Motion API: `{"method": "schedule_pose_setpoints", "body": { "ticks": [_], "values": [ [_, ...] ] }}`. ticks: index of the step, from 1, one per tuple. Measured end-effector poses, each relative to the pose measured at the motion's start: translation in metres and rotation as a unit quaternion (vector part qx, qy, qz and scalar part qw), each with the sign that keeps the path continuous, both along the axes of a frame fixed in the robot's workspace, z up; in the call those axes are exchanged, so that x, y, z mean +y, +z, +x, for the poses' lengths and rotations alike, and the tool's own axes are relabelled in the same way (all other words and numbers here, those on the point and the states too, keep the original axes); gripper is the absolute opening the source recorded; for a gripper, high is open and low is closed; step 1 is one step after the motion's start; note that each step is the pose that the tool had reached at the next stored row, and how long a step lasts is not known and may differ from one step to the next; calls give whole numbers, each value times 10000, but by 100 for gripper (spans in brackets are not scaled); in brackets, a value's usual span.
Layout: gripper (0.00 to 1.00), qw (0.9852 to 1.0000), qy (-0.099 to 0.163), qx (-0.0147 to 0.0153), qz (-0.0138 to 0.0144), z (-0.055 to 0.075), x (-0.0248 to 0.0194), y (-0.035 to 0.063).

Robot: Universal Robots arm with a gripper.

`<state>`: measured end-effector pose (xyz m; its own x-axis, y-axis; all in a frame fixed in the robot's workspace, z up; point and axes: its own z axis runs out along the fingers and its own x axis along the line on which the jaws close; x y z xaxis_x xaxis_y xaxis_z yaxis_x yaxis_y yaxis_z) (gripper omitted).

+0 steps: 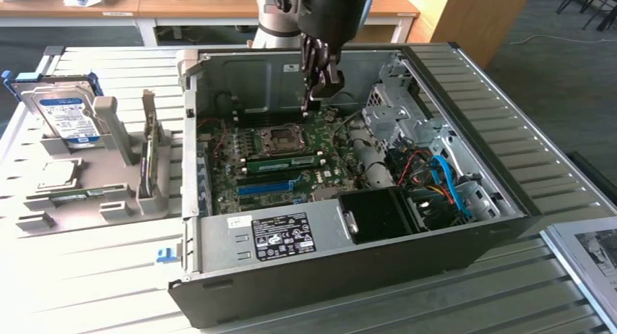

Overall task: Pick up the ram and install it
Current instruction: 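Press down the ram until it locks into place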

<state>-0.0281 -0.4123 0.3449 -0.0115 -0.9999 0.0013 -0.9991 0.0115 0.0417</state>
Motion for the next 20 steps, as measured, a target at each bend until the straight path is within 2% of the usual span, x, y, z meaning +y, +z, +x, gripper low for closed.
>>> {"method": "schedule_pose_setpoints", "body": {
  "ticks": [11, 12, 13, 20],
  "values": [
    [19, 10000, 0, 0, 0, 0, 0, 0],
    [17, 10000, 0, 0, 0, 0, 0, 0],
    [11, 10000, 0, 0, 0, 0, 0, 0],
    [10, 10000, 0, 0, 0, 2, 0, 0]
  ]
}}
